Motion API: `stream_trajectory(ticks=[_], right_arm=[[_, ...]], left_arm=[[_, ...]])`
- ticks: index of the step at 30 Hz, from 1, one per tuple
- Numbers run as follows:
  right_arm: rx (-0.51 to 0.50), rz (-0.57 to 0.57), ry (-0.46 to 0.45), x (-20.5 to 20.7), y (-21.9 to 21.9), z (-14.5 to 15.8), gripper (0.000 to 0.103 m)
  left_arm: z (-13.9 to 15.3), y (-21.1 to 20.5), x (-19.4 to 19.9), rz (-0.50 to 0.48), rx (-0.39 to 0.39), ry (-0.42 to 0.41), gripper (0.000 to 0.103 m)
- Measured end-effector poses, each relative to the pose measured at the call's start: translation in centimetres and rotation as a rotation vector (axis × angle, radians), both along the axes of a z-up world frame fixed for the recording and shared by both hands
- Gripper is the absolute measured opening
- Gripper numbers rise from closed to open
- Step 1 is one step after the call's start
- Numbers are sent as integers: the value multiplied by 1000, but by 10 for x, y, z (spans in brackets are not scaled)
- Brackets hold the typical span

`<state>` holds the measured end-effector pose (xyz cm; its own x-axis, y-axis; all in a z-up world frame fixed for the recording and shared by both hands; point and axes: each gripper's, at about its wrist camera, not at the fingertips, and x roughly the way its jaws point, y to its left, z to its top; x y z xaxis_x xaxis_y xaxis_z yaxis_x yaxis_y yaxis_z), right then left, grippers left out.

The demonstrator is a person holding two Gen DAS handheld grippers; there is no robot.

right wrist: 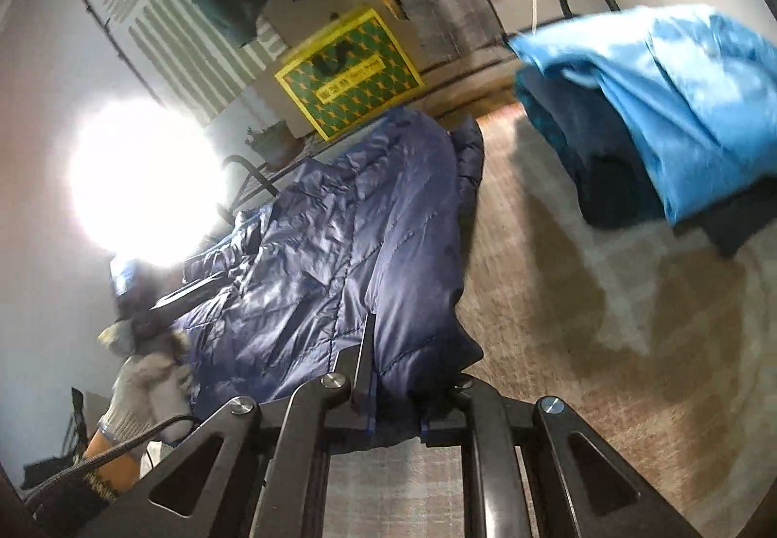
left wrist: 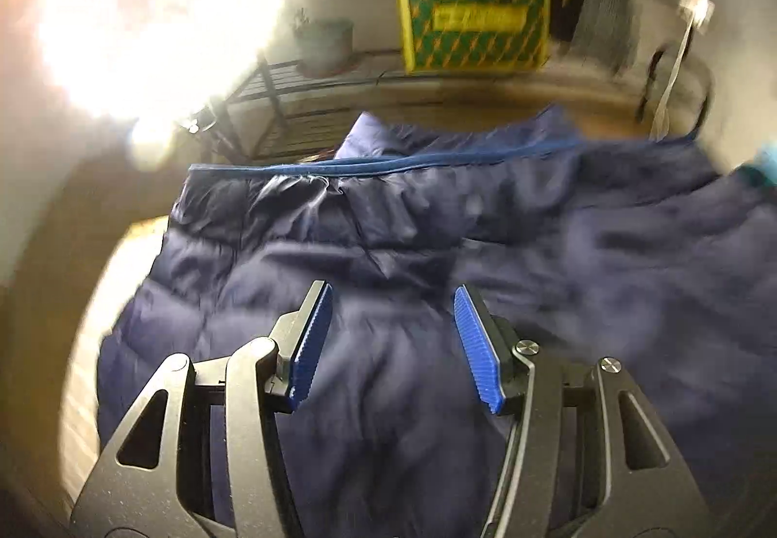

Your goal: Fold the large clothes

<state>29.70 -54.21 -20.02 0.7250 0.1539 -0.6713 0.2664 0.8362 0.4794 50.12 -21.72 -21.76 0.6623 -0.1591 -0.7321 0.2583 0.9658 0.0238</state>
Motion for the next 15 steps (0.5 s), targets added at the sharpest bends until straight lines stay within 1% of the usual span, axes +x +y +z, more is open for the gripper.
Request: stream_trajectory(ticks=[1,4,5,7,10,13,15], right_arm=[[-10,1,-4,0,2,3,9],[-45,9,-12,1,10,12,9],[-58,14,-15,1,13,16,9],[-88,23,-26,0,20,25,8],[-108,29,-43,4,27,39,8],[-127,46,-63,6,39,54,8],[-171,67,-78,8,53,67,8]], left_arm=[[7,6,-21,-16,-51,4,55],[7,4,-57,-66,-84,39,55],[4,1,-65,-87,-90,52,55],[-5,-10,-83,-122,-74,66,55],[-29,-32,-88,-140,-14,80,55],[-34,-32,-89,-135,-40,70,55],[-29,-23,-88,-131,-77,116,55]])
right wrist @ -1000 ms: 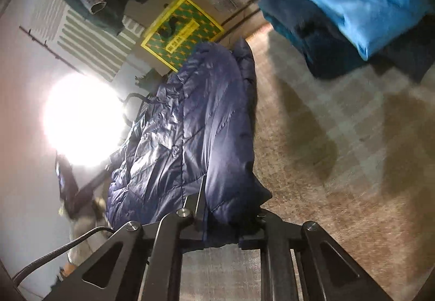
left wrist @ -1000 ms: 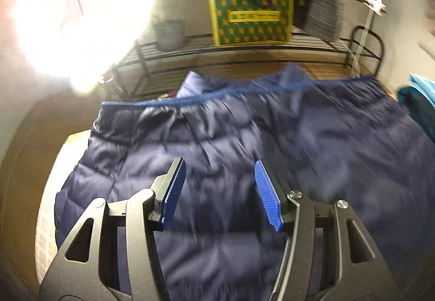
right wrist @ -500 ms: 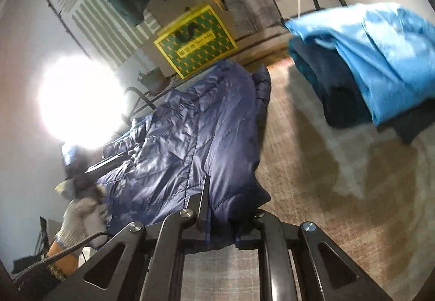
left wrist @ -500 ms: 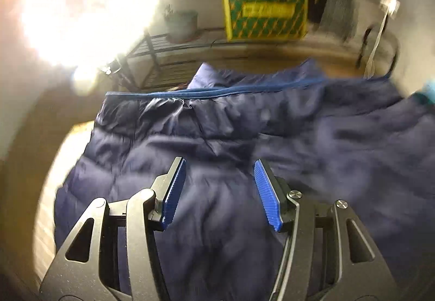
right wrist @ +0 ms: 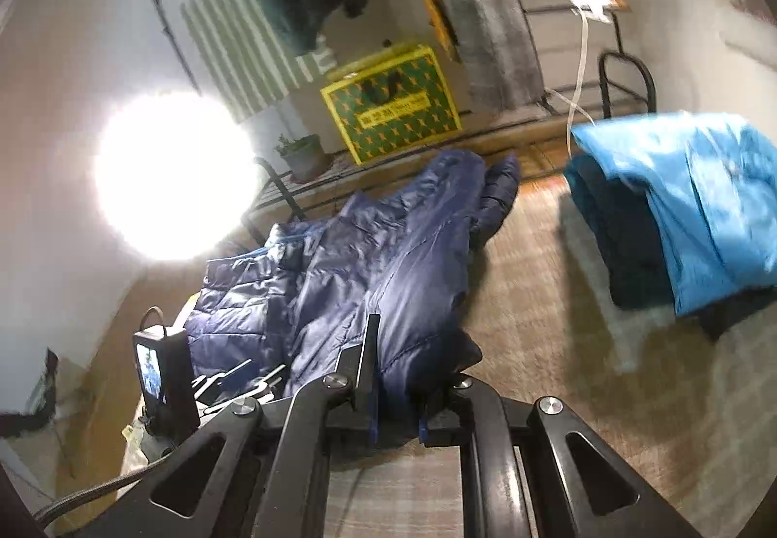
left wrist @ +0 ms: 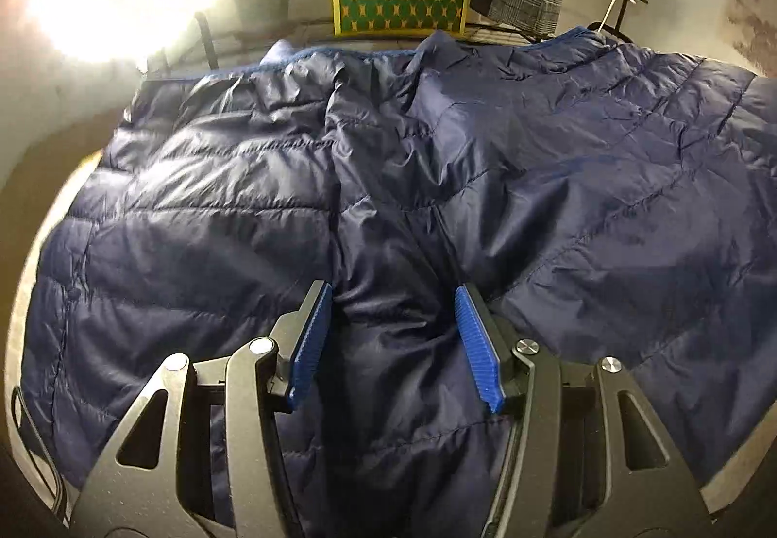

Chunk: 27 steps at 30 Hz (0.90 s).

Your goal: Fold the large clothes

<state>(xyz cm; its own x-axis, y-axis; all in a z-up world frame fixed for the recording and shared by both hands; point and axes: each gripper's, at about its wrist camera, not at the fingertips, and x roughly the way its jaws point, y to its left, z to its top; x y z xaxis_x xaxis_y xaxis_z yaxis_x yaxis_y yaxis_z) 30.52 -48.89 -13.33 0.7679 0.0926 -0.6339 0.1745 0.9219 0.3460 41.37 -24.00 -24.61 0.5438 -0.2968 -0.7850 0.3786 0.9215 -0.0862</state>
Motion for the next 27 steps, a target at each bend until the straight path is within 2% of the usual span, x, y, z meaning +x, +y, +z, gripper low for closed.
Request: stream_trajectory(ticks=[2,4,7,10,17,23,27], right_arm=[[-26,24,-16,0,12,11,8],[-53,55,-34,2,25,23,8],[-99,102,-51,7,47,39,8],[-158,153,-63,16,71,52,8],[-306,281,-100,45,144,71,8],[-421,435,-122,73,229,69,8],[-470,554,-115,89,295,52,8]], left_arm=[[16,25,-4,35,-79,25,55],[38,62,-18,73,-146,-1,55],[71,128,-47,140,-190,-71,55],[92,199,-74,232,-204,-131,55],[94,347,-134,508,-190,-139,55],[78,429,-192,689,-196,-104,55],[72,466,-222,780,-221,-84,55]])
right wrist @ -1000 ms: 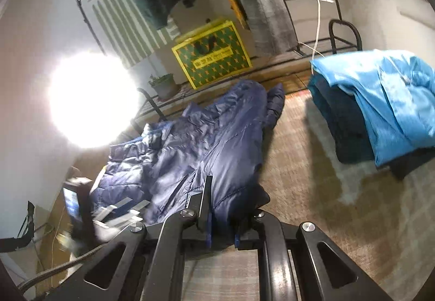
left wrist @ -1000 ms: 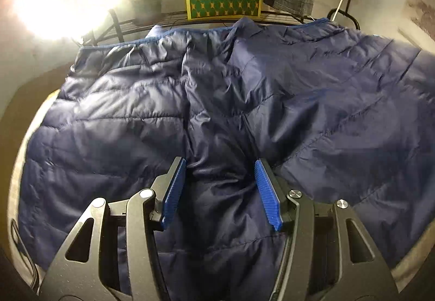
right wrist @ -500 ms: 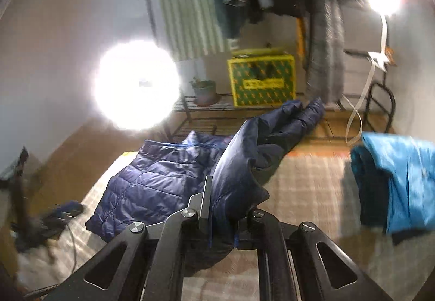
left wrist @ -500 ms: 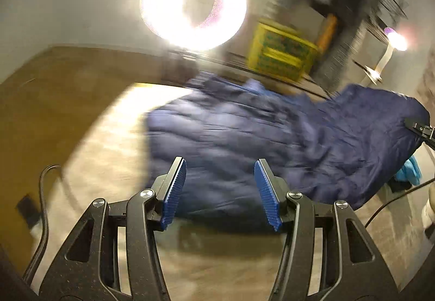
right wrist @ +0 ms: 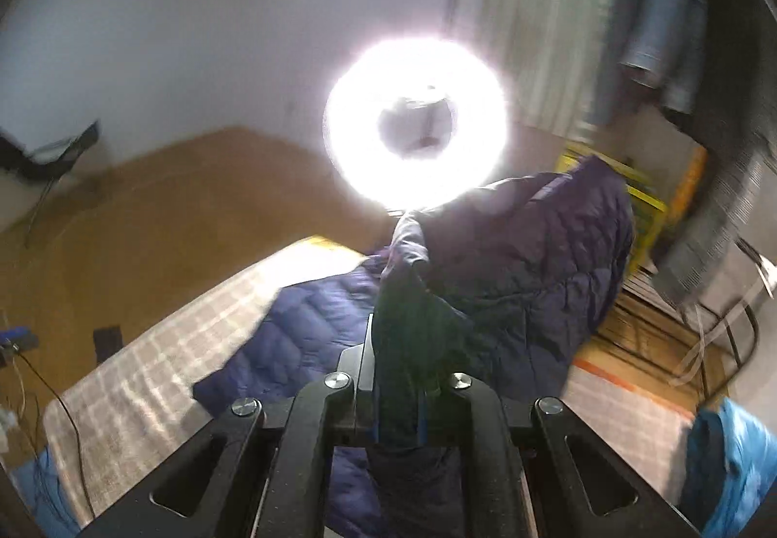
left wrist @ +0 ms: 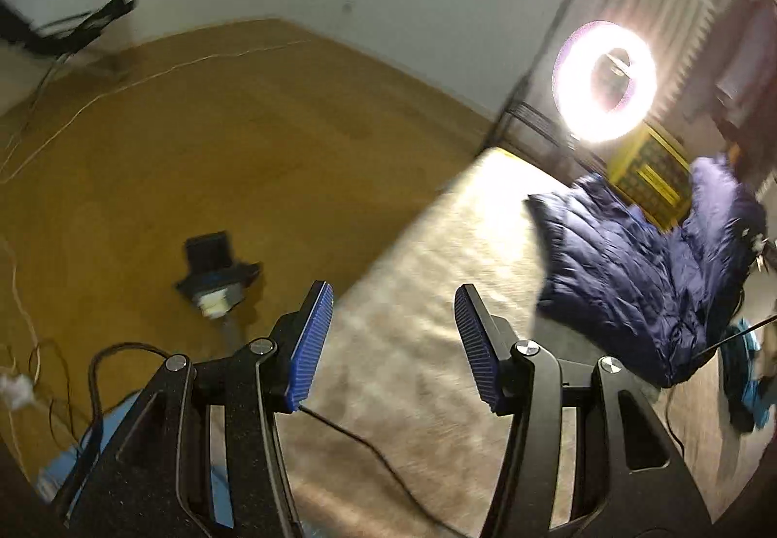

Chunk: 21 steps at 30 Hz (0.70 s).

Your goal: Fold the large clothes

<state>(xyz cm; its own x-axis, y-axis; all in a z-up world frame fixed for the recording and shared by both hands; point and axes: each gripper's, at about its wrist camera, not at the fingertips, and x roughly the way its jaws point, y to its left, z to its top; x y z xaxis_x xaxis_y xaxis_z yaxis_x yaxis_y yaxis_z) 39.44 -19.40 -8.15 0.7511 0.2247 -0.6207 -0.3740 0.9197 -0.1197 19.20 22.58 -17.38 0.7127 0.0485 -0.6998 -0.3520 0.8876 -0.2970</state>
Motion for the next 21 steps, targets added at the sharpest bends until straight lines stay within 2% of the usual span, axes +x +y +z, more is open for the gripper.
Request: stream_trajectory(ticks=[6,11,13,18,21], right_arm=[[-97,151,88,18,98,-62,7],[-228,246,130,18,153,-115,7],[-242,260,150,18,161,-127,7],[-154,263,236,21,144,-137,7],[-154,289,252,18,139,-142,9]], left_arm=[[-1,25,-38,73,-22,28,55],[6,32,-64,98,-18,34,55],[8,29,-65,91,-12,32,55],[8,17,-51,53,-26,24,55],[9,2,-34,11,-19,17,55]])
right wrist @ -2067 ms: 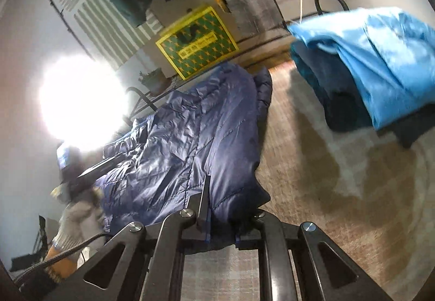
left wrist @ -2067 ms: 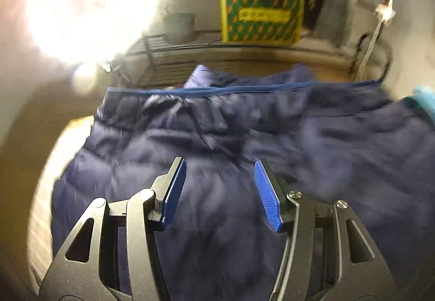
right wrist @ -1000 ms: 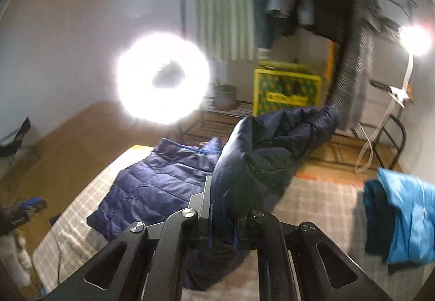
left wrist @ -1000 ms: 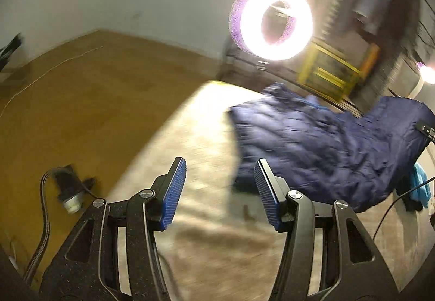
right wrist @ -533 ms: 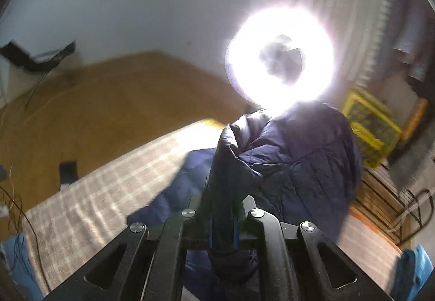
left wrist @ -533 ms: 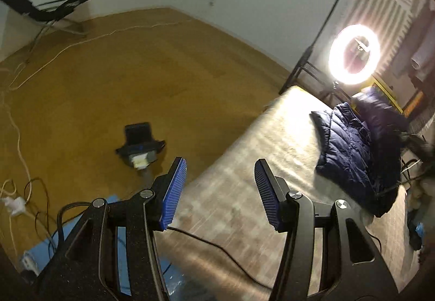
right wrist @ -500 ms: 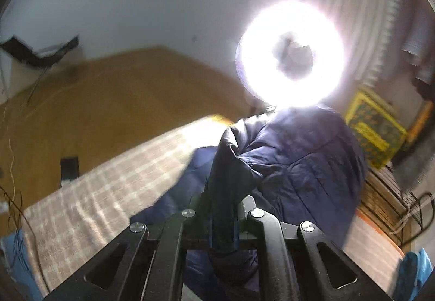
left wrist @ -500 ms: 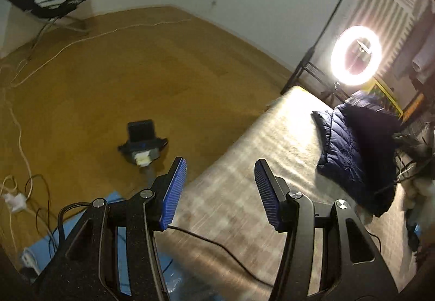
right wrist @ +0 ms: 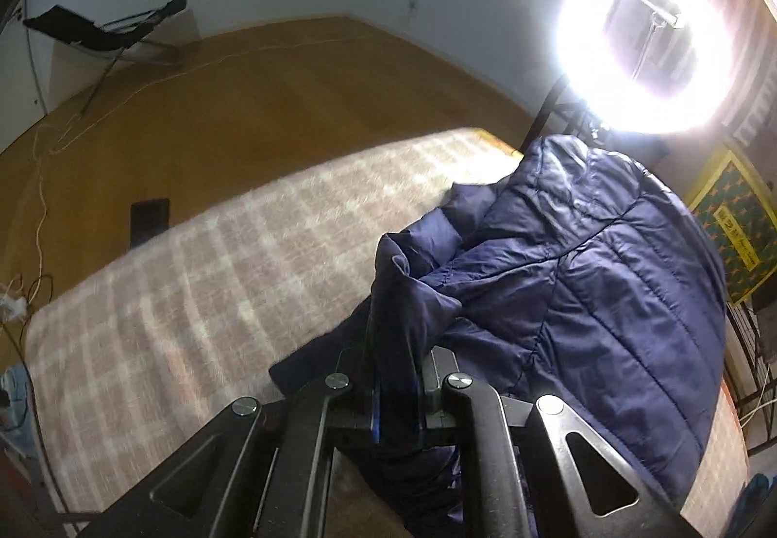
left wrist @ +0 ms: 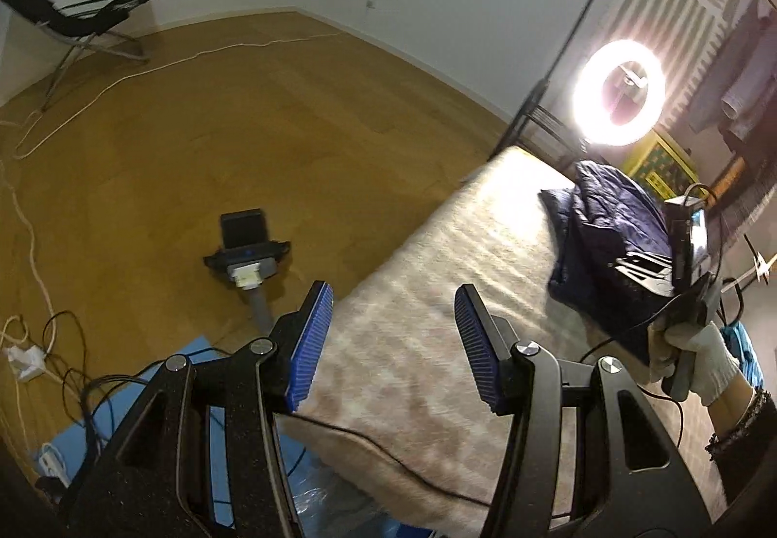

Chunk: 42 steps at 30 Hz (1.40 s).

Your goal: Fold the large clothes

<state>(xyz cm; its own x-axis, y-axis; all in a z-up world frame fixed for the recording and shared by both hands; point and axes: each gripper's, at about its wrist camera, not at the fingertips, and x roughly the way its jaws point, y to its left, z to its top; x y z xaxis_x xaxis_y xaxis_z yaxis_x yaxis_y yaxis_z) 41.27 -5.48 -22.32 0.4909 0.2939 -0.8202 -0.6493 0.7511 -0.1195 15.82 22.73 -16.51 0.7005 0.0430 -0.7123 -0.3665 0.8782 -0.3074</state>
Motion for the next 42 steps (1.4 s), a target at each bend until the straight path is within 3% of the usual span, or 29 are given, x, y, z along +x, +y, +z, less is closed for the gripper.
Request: stream_trajectory(ticks=[5,8,14,18,21,24,28,30,35,40,42], right_arm=[[129,12,59,-2,-18,17,40],[241,24,72,-12,-40,41,54],[499,-59,117,-29,-127,83,61],[549,-165,125,-33,-183,90,60],[526,-240,128,-29,-211,84,51],[483,-316,150,-22,-232,69,50],[517,-353,190,-14,-252,53,50],[526,-354,206,-8,-256,45,50],[486,-342,274,0,-254,15,36],[425,-353,310,9,-249,-14,34],[397,-348,314,11,-247,-12,34]], left_arm=[[8,-24,24,-72,-1,-21,55],[13,-33,38,-109,-21,-36,55],[13,-62,88,-218,-138,-37,55],[10,-96,139,-290,-202,-47,55],[6,-127,175,-323,-173,-35,55],[-8,-155,211,-349,-138,10,55],[-41,-175,240,-353,-129,99,55],[-57,-175,243,-334,-123,135,55],[-104,-171,249,-320,-133,232,57],[-111,-177,247,-333,-102,231,59],[-106,-172,246,-336,-133,230,59]])
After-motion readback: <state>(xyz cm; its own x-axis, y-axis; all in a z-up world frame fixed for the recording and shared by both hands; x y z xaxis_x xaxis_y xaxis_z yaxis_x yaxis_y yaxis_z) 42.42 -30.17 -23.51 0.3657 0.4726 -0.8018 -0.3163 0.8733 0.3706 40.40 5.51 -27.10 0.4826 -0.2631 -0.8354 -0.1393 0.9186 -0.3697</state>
